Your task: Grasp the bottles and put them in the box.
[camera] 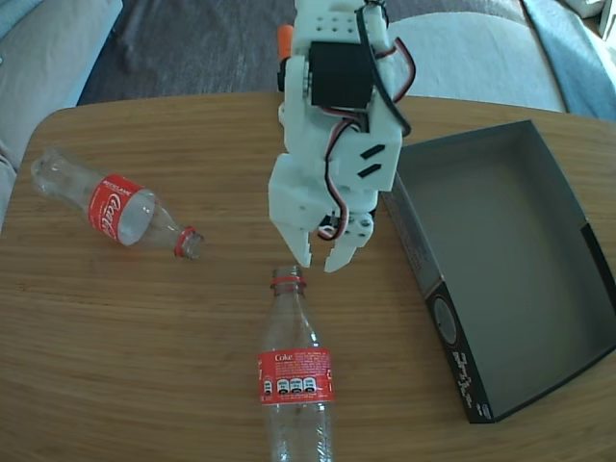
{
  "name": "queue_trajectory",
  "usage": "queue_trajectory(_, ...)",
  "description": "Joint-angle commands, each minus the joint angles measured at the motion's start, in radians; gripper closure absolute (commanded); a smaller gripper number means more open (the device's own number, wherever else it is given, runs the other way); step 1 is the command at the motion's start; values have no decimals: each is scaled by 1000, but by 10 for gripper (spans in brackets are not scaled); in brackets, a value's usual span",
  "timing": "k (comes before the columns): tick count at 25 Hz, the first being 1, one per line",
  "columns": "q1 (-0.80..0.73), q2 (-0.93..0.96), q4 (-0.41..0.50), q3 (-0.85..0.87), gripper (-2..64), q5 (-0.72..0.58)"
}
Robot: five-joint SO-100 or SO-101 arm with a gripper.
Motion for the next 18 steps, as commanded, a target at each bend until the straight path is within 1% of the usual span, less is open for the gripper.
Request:
queue_trajectory(1, 8, 12, -2, 2, 429, -3)
queue_trajectory(3, 34, 14, -2, 3, 335, -2)
queue_trajectory(5, 57, 14, -2, 3, 262, -2)
queue_trajectory(8, 64, 6, -12, -2, 194, -11)
queue_trajectory(10, 66, -8, -15, -8, 186, -83)
queue_trajectory(15, 89, -8, -35, 57, 180, -233)
queue_trajectory(18, 118, -6, -35, 86, 161, -327)
